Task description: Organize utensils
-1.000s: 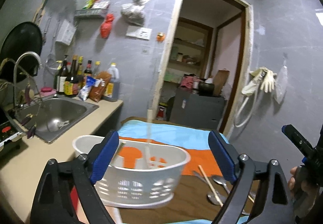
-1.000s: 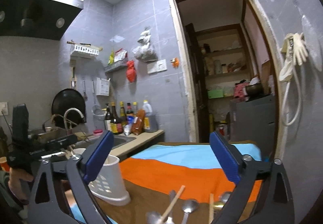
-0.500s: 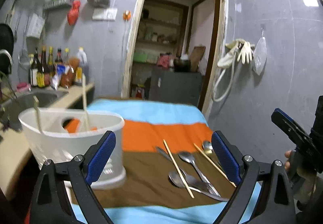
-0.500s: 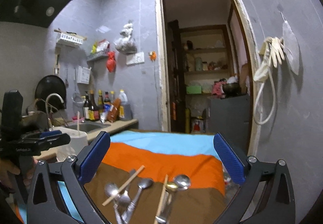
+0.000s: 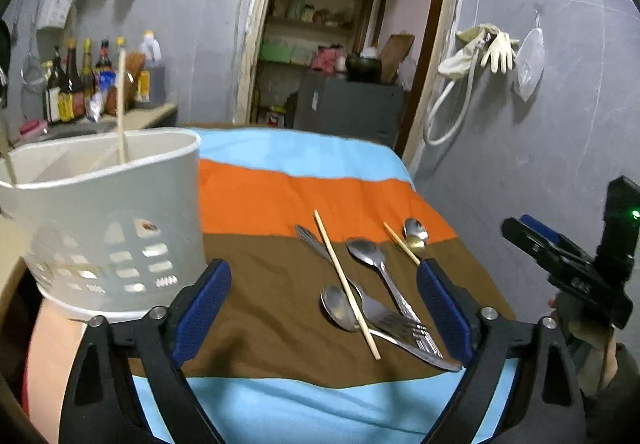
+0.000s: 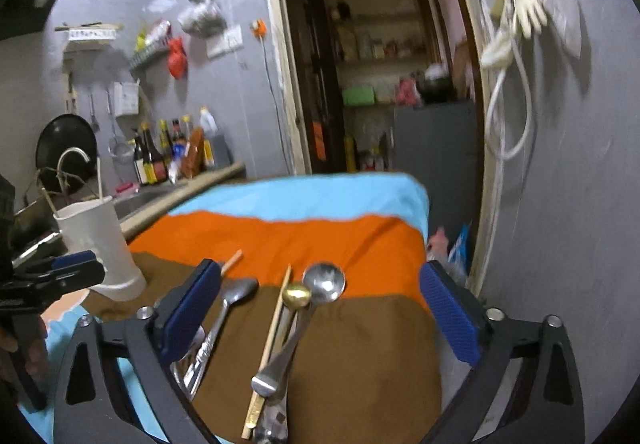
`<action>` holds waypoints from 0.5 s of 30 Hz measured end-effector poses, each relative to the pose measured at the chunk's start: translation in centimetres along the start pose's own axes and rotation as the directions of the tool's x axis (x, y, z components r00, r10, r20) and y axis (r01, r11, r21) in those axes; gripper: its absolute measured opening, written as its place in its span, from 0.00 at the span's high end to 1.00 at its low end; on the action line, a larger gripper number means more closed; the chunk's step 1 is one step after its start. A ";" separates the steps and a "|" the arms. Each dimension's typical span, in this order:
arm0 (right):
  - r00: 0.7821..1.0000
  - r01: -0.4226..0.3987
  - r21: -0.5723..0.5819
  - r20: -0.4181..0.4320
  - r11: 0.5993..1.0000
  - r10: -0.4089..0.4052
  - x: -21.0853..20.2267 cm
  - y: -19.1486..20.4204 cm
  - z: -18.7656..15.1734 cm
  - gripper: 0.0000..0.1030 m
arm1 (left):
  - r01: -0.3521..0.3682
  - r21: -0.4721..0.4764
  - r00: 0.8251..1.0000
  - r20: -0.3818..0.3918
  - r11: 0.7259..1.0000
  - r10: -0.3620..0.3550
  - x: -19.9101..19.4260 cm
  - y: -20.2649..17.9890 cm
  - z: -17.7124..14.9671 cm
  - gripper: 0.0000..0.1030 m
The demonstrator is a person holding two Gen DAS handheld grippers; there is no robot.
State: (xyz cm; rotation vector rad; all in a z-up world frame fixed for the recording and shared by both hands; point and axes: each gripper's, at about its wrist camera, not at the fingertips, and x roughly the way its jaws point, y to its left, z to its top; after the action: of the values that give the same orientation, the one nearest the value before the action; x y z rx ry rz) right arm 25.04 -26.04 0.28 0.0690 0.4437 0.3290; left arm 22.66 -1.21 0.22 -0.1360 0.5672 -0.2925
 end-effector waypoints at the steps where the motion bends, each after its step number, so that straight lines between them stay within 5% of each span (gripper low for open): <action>1: 1.000 0.002 0.006 -0.023 1.000 -0.002 0.5 -0.2 0.0 0.15 | 0.011 -0.003 1.000 -0.025 1.000 -0.011 0.4 0.1 0.0 0.28; 4: 0.994 0.020 0.009 -0.111 1.000 -0.019 2.1 -0.5 0.0 0.30 | 0.043 -0.030 0.993 -0.109 0.999 -0.046 1.9 0.4 0.0 0.47; 15: 0.956 0.018 0.009 -0.292 1.000 -0.015 7.5 -0.8 0.3 0.36 | 0.083 -0.162 0.944 -0.303 0.983 -0.130 5.9 2.1 -0.5 0.81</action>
State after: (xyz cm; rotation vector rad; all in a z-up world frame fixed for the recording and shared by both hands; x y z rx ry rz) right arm 31.82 -24.38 -2.60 0.0272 0.7394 0.3213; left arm 27.64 -1.06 -3.64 -0.2670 0.8994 -0.3812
